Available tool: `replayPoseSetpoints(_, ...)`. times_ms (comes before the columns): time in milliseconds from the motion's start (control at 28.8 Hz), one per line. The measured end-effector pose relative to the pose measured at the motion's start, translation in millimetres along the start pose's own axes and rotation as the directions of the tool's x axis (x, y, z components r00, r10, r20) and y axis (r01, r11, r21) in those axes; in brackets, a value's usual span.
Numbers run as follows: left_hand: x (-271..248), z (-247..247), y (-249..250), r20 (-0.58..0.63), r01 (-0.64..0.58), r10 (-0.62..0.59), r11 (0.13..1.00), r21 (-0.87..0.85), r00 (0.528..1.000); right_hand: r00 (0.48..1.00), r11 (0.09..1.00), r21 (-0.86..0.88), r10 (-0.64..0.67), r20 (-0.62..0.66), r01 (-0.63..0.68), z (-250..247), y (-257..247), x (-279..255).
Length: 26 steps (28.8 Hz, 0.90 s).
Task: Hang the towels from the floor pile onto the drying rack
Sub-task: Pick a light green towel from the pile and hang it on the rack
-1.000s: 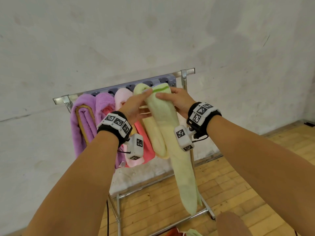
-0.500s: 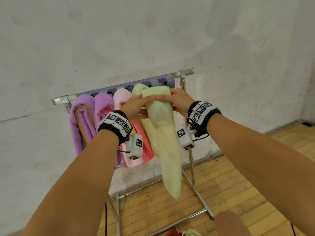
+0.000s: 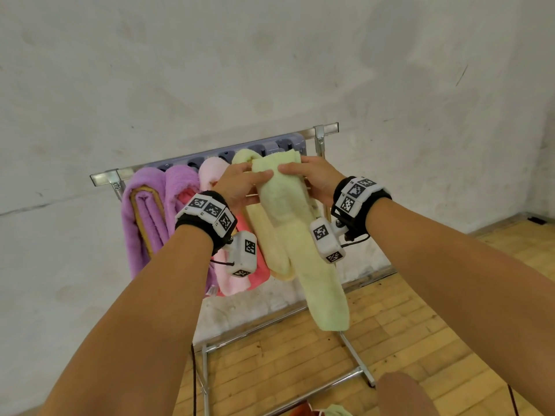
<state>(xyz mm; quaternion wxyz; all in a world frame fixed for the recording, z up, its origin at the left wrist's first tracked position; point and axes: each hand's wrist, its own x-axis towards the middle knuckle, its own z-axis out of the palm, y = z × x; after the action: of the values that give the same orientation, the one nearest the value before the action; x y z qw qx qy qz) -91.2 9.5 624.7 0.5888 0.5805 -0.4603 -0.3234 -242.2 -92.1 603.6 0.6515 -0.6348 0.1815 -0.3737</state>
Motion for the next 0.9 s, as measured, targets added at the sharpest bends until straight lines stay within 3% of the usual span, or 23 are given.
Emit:
replayPoseSetpoints(69, 2, 0, 3, -0.07, -0.025, 0.021, 0.998, -0.056, 0.997, 0.996, 0.995, -0.072, 0.068, 0.05, -0.065, 0, 1, -4)
replayPoseSetpoints(139, 2, -1, 4, -0.094, -0.027, 0.018, 0.995, -0.099, 0.995, 0.998, 0.991, -0.13, 0.047, 0.03, -0.043, 0, 1, -4)
replayPoseSetpoints(278, -7, 4, 5, 0.039, 0.054, -0.055, 0.998, 0.02, 0.998, 0.995, 0.996, -0.081, -0.049, -0.086, 0.042, 2, -4, 1)
replayPoseSetpoints(382, -2, 0, 7, -0.045, 0.007, -0.008, 1.0, -0.02, 0.999, 0.999, 0.998, -0.055, 0.005, -0.049, -0.008, 6, -6, -2)
replayPoseSetpoints(486, 1, -4, 9, -0.158, -0.057, 0.042, 0.994, -0.092, 0.987, 0.998, 0.984, -0.168, 0.061, 0.013, -0.058, 5, -4, -5)
replayPoseSetpoints(625, -4, -8, 5, -0.102, -0.048, 0.037, 0.993, -0.105, 0.994, 0.997, 0.996, -0.085, -0.023, -0.075, 0.017, 0, -13, -4)
replayPoseSetpoints(798, -2, -6, 3, -0.111, -0.115, 0.145, 0.964, 0.24, 0.983, 0.995, 0.997, -0.076, -0.022, -0.096, 0.014, 4, -20, -2)
replayPoseSetpoints(903, 4, 0, 6, -0.14, -0.183, 0.259, 0.895, 0.406, 0.956, 0.986, 0.976, -0.216, -0.037, -0.161, 0.001, 2, -22, 1)
